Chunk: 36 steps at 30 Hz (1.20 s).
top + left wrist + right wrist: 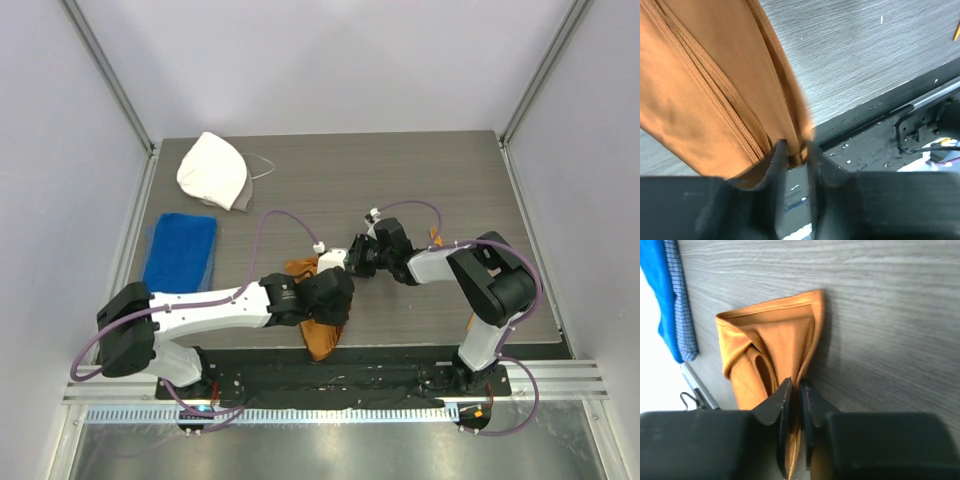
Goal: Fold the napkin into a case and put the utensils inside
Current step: Pick up the 2/3-rectangle-folded napkin at the center of the board, then fold the 2/3-rectangle-folded napkin at the center of the board.
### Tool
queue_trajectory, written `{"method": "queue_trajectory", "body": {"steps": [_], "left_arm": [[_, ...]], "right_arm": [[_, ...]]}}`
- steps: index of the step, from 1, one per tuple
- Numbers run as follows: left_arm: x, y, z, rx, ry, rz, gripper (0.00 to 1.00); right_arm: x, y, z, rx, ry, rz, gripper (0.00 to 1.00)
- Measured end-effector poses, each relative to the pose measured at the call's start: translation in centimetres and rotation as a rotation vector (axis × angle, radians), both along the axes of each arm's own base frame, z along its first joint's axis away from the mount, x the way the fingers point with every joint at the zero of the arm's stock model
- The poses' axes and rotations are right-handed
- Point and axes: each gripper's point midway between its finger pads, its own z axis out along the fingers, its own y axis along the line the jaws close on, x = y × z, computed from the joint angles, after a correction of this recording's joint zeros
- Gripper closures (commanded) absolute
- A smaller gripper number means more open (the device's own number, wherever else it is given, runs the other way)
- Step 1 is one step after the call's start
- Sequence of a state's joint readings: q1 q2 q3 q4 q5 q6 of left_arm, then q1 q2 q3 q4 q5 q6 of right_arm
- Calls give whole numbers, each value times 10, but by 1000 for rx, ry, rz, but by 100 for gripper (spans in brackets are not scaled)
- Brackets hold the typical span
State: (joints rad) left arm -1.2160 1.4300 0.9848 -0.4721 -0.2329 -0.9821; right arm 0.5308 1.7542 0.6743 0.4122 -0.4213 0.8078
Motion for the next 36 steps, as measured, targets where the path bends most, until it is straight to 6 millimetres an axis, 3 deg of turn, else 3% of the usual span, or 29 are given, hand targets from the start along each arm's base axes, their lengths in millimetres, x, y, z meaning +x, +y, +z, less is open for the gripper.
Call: {"method": "queue_trajectory", "body": {"steps": [2, 5, 8, 9, 13, 16, 21, 27, 31, 36], "left_arm": [[1, 0, 0, 11, -2, -8, 55], [8, 3, 4, 9, -10, 9, 50], [27, 14, 14, -12, -27, 69, 62], [37, 20, 20, -29, -38, 105, 71], [86, 51, 28, -66, -57, 264, 83], [113, 69, 5, -23, -36, 350, 86], [119, 78, -45, 79, 37, 375, 90], [130, 79, -84, 119, 96, 394, 92], [144, 70, -85, 85, 81, 401, 92], [154, 57, -84, 33, 60, 397, 92]], "right_arm": [[3, -1, -1, -22, -6, 4, 99], [10, 0, 4, -43, -29, 14, 99], [16, 2, 6, -56, -49, 23, 99], [17, 1, 5, -63, -50, 26, 99], [16, -2, 1, -87, -49, 31, 99], [15, -5, -2, -108, -43, 31, 99], [16, -7, 0, -129, -46, 27, 99], [15, -8, 8, -141, -62, 20, 99], [12, 1, 26, -114, -95, 21, 99], [-3, 32, 47, -55, -127, 8, 99]]}}
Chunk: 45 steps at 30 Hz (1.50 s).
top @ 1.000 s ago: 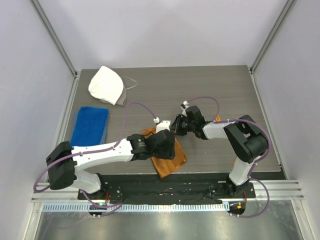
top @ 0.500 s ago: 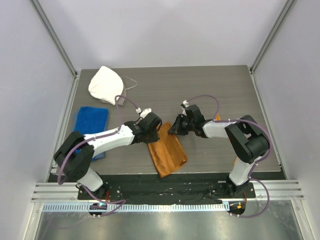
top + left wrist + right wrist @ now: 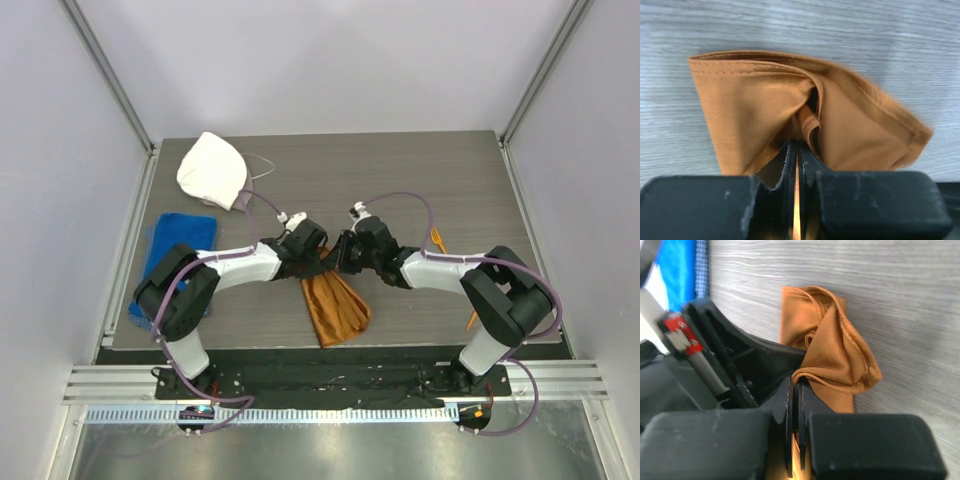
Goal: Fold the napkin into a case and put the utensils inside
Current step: Fold the 2/3-rectangle-folded napkin at the center of the board.
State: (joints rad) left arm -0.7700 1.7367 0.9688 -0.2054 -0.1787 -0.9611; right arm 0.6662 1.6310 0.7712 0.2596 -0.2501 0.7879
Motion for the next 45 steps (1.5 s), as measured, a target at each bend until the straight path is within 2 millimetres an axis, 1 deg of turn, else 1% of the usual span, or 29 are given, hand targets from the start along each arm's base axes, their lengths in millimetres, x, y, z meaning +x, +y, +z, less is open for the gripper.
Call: {"method": "queue_trajectory", "body": {"steps": [3, 6, 10, 13, 17, 20, 22, 24, 25, 27, 28, 30, 34, 36, 37, 42, 45], "left_arm": [[2, 0, 0, -10, -3, 3, 93], [0, 0, 0, -24, -10, 0, 92], [-12, 5, 4, -38, 4, -15, 91], [-20, 8, 14, -58, 10, -25, 91], [-28, 13, 36, -97, -17, -28, 91], [-33, 19, 45, -108, -32, -26, 91], [-34, 25, 42, -104, -29, -17, 92], [-36, 30, 32, -88, -9, -8, 92], [-38, 34, 25, -78, 4, -3, 92], [-40, 38, 12, -55, 30, 2, 92], [-41, 40, 5, -42, 44, 6, 92], [-41, 41, -1, -33, 59, 7, 92], [-39, 38, 1, -46, 48, 4, 92], [-39, 38, 4, -51, 44, 3, 92], [-39, 37, 5, -54, 42, 2, 92], [-39, 35, 10, -70, 36, -4, 92], [-38, 33, 12, -77, 35, -9, 92]], "right_arm": [[-9, 7, -7, -3, 10, -30, 99], [-11, 7, -13, 11, 14, -88, 99], [-16, 6, -20, 12, 23, -107, 99], [-16, 6, -20, 10, 17, -114, 99], [-15, 4, -21, 2, 12, -120, 99], [-15, 3, -22, -10, 6, -116, 99], [-15, 2, -23, -27, -1, -107, 99], [-15, 2, -23, -42, -11, -96, 98], [-15, 3, -22, -48, -16, -90, 97], [-15, 5, -21, -68, -33, -70, 87], [-16, 6, -21, -76, -39, -63, 84], [-16, 7, -20, -98, -54, -49, 76], [-9, 1, -20, -155, -88, -49, 68], [-3, -6, -21, -173, -97, -56, 64], [1, -10, -21, -178, -99, -62, 61], [14, -24, -22, -195, -107, -84, 57], [18, -25, -24, -206, -115, -79, 56]]}}
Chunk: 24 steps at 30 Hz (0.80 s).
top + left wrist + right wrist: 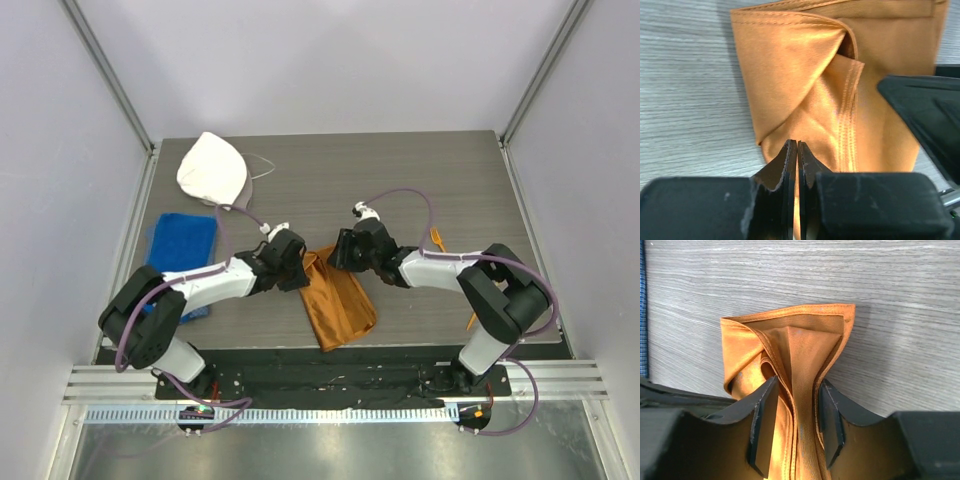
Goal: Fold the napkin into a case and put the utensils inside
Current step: Fold the 2/3-rectangle-folded napkin at the center of the board.
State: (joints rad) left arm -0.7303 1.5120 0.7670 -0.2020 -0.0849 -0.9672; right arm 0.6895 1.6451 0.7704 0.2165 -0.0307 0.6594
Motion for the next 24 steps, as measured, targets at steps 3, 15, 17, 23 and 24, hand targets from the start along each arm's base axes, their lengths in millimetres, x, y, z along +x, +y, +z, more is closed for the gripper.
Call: {"method": "queue_trajectory", "body": {"steps": [3, 15, 17, 23, 24], "left_arm": [[3, -4, 5, -11, -8, -4, 92], [22, -22, 5, -17, -7, -9, 92], [25, -25, 2, -10, -2, -10, 93], [36, -35, 1, -10, -3, -11, 92], [37, -36, 1, -11, -5, -11, 92]], "right_arm": [[2, -2, -5, -16, -3, 4, 56], [26, -16, -18, -38, -25, -26, 53], [29, -18, -17, -32, -30, -30, 55], [33, -17, -15, -3, -36, -13, 62], [34, -16, -16, 3, -35, -7, 64]]}}
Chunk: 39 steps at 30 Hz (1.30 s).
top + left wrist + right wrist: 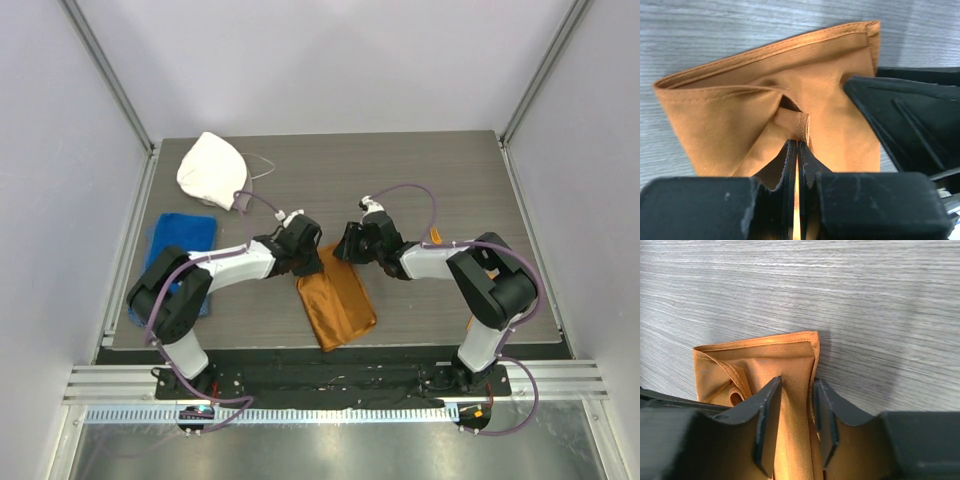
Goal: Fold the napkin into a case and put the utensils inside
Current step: Fold the 2/3-rectangle-folded napkin at the center of the board.
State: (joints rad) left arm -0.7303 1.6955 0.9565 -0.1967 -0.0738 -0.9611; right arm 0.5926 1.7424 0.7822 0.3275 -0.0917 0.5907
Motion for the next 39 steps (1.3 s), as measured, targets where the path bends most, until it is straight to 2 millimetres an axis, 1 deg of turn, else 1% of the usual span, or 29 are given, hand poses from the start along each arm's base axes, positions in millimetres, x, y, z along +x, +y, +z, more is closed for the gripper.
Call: {"method": "queue_trajectory", "body": {"steps": [2, 4, 6, 9, 12, 14, 17, 20, 21, 24, 28, 30, 32, 34, 35, 37, 39], "left_arm": [[2, -2, 0, -1, -1, 0, 92], [4, -3, 1, -2, -2, 2, 92], [7, -3, 1, -2, -2, 5, 93], [8, -2, -3, 4, 5, 10, 92], [8, 1, -9, 15, 17, 15, 92], [9, 2, -12, 19, 22, 17, 93], [9, 2, -12, 18, 20, 18, 93], [10, 2, -12, 18, 20, 19, 93], [10, 2, -12, 18, 20, 19, 93], [11, 1, -13, 18, 20, 19, 93], [15, -1, -13, 13, 15, 22, 93], [16, -2, -13, 10, 11, 23, 93], [18, -3, -12, 5, 6, 24, 93], [20, -4, -12, -2, -1, 24, 93], [20, -5, -12, -3, -2, 24, 93], [21, -5, -12, -5, -5, 24, 93], [21, -5, -12, -6, -6, 24, 93]], "right_arm": [[-1, 2, -2, 6, 5, 10, 69], [-1, 3, -4, 13, 10, 21, 70], [-2, 4, -5, 18, 16, 29, 68], [-2, 6, -5, 25, 17, 38, 59], [-2, 8, -3, 33, 14, 46, 58], [-3, 9, -2, 38, 15, 51, 59], [-3, 10, -4, 43, 17, 57, 64], [-3, 10, -5, 45, 18, 63, 78], [-3, 10, -5, 45, 19, 66, 88], [-3, 11, -5, 46, 20, 78, 99], [-4, 12, -1, 53, 17, 85, 99], [-5, 13, 6, 62, 9, 86, 99], [-6, 15, 19, 79, -4, 84, 99], [-11, 21, 35, 107, -17, 87, 99], [-13, 24, 40, 119, -18, 88, 99], [-19, 32, 46, 137, -17, 89, 99], [-24, 38, 46, 141, -9, 86, 99]]}}
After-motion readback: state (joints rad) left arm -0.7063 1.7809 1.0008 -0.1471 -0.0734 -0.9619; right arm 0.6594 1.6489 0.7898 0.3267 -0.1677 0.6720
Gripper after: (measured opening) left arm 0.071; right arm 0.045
